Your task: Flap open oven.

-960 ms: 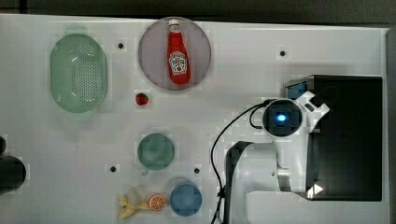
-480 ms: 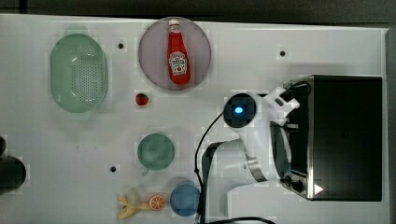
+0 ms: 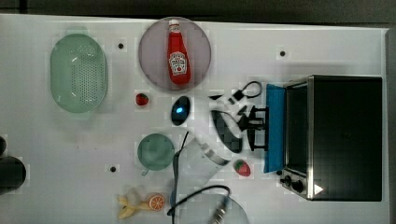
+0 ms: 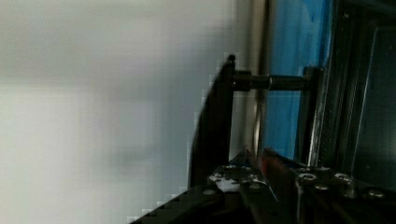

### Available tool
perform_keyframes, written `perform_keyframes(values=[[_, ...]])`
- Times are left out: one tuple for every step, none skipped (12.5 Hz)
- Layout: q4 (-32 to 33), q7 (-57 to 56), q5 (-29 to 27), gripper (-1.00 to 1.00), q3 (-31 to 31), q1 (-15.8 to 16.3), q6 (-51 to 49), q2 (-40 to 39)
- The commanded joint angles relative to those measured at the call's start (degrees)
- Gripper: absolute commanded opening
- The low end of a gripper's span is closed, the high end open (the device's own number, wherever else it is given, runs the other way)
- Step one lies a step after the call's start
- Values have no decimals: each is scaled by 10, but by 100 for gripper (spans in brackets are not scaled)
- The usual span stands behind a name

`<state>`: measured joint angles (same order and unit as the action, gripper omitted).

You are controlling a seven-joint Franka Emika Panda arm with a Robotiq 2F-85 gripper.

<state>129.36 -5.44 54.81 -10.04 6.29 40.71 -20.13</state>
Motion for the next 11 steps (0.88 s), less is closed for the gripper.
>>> perform_keyframes(values=[[-5,138,56,-65,13,30,-13,-57],[-11,154,61,-65,13,36,-13,-76],[-18,166,61,-65,14,39,-10,-93],[-25,176,61,-65,14,42,-9,-109],[-33,183,61,-65,14,43,-9,-123],[-40,184,61,-65,14,44,-9,-134],[-48,184,61,-65,14,44,-3,-142],[-53,184,61,-65,14,44,2,-148],[-55,184,61,-65,14,44,-3,-149],[-59,184,59,-65,15,44,4,-145],[-66,184,51,-65,16,44,20,-139]])
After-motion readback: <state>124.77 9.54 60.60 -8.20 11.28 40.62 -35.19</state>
